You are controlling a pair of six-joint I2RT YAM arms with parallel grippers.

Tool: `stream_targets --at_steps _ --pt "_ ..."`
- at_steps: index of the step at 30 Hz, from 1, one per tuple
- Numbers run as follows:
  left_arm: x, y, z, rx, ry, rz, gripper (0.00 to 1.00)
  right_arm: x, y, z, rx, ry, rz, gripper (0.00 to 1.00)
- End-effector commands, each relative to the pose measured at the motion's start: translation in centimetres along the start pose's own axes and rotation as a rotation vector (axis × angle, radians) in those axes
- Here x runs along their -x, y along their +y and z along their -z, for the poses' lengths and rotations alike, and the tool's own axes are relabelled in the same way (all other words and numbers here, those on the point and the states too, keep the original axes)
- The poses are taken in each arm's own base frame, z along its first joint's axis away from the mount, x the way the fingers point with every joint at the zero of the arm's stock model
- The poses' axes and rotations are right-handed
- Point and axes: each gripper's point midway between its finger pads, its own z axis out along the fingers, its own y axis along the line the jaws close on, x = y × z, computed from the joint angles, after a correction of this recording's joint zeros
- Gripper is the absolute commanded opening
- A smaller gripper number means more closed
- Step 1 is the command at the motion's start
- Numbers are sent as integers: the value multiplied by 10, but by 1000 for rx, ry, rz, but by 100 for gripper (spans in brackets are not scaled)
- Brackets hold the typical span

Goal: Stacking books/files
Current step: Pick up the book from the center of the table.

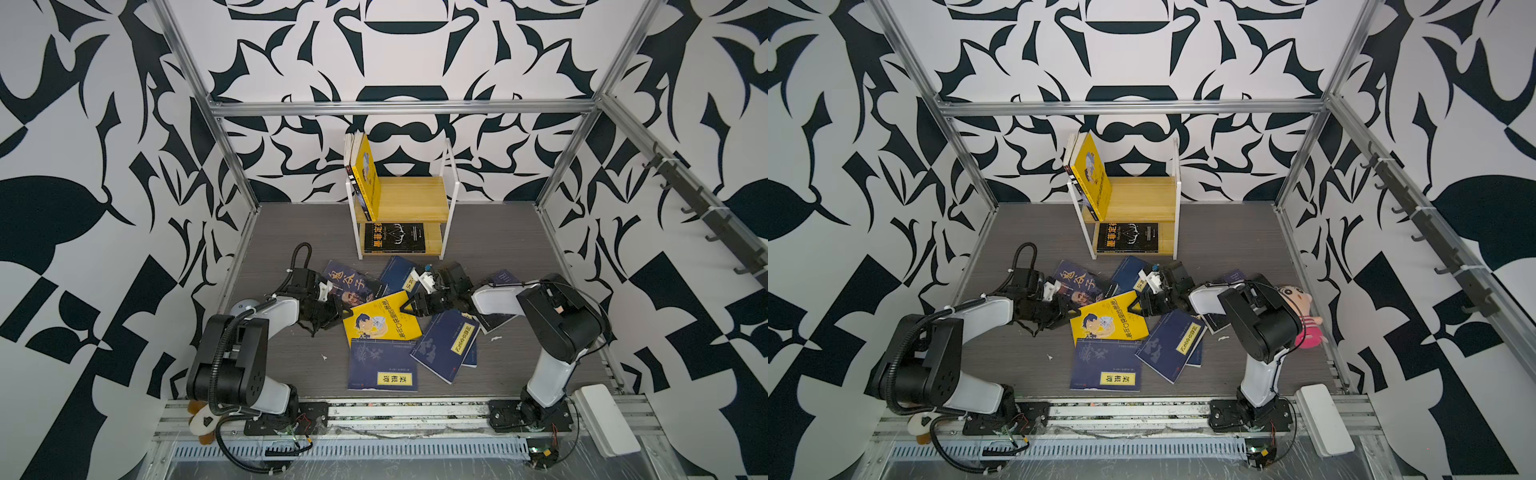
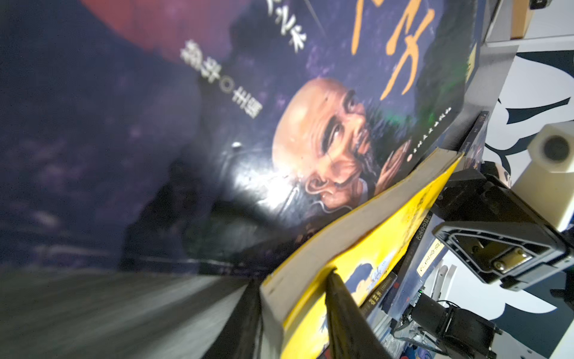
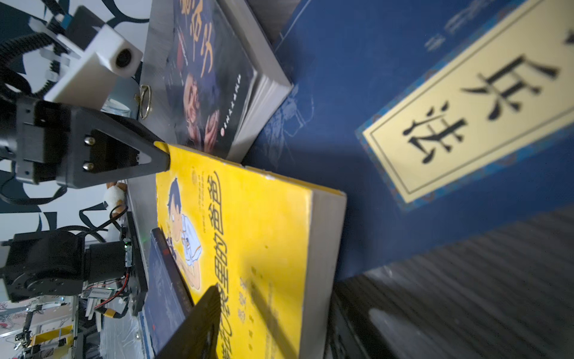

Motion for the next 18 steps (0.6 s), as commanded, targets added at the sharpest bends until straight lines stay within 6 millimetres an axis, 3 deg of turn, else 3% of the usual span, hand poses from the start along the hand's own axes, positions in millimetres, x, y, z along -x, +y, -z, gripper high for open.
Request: stream_targets --at_steps 1,6,11,12,15,18 --pt "6 -10 -2 -35 -7 -11 31 9 21 -1 108 -30 18 54" --pt "6 -14 0 -47 -11 -13 29 23 47 8 209 -85 53 32" --pt "9 -20 6 -57 -33 -34 30 34 65 16 256 -106 76 4" --pt "9 -23 8 -64 -35 -40 33 37 68 18 267 -117 86 0" --pt "13 -33 17 -81 -65 -86 54 48 74 25 272 -155 116 0" --pt "24 -43 33 -83 -103 -125 68 63 76 37 265 -206 126 0"
